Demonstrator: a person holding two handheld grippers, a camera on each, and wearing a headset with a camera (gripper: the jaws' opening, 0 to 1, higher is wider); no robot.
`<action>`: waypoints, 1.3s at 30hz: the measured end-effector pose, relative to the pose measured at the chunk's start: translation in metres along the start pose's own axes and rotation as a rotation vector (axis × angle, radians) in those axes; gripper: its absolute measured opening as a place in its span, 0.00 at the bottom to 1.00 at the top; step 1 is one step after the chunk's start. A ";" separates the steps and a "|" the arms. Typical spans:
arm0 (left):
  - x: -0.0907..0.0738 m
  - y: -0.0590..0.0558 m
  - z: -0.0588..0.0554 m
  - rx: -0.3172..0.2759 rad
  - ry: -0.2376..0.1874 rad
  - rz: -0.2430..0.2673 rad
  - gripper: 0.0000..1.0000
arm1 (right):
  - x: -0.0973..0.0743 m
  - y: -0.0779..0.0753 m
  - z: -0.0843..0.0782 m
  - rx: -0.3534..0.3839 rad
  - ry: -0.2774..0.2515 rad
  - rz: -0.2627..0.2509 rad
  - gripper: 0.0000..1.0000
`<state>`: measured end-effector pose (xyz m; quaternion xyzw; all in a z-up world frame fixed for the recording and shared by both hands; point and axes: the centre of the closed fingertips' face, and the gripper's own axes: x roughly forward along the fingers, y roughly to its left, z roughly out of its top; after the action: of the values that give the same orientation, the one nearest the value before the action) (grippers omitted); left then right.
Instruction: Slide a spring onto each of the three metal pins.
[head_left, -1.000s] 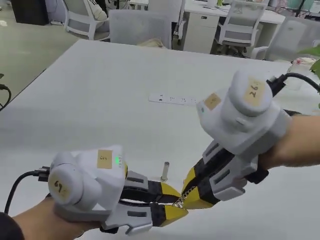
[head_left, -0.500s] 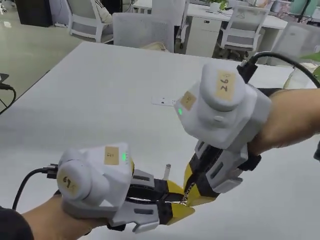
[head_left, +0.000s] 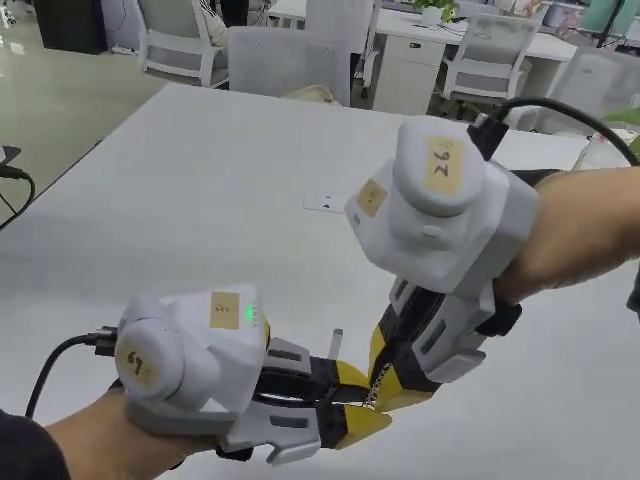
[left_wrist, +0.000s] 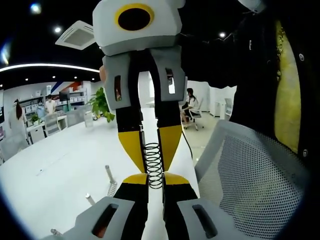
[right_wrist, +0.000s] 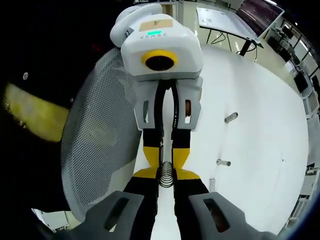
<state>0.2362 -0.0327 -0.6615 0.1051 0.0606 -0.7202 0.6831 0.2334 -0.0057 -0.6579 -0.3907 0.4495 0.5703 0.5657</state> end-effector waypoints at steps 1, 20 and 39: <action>0.000 0.000 0.000 -0.004 0.000 0.000 0.02 | 0.000 0.000 0.000 -0.001 0.001 -0.001 0.08; 0.002 0.006 0.001 -0.030 -0.014 0.018 0.02 | -0.002 -0.006 0.000 0.010 -0.011 -0.012 0.07; -0.002 0.010 -0.006 -0.049 0.010 0.026 0.07 | -0.002 -0.011 -0.003 0.021 -0.013 -0.019 0.07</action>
<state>0.2462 -0.0303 -0.6666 0.0927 0.0801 -0.7090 0.6945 0.2441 -0.0095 -0.6571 -0.3853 0.4478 0.5628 0.5782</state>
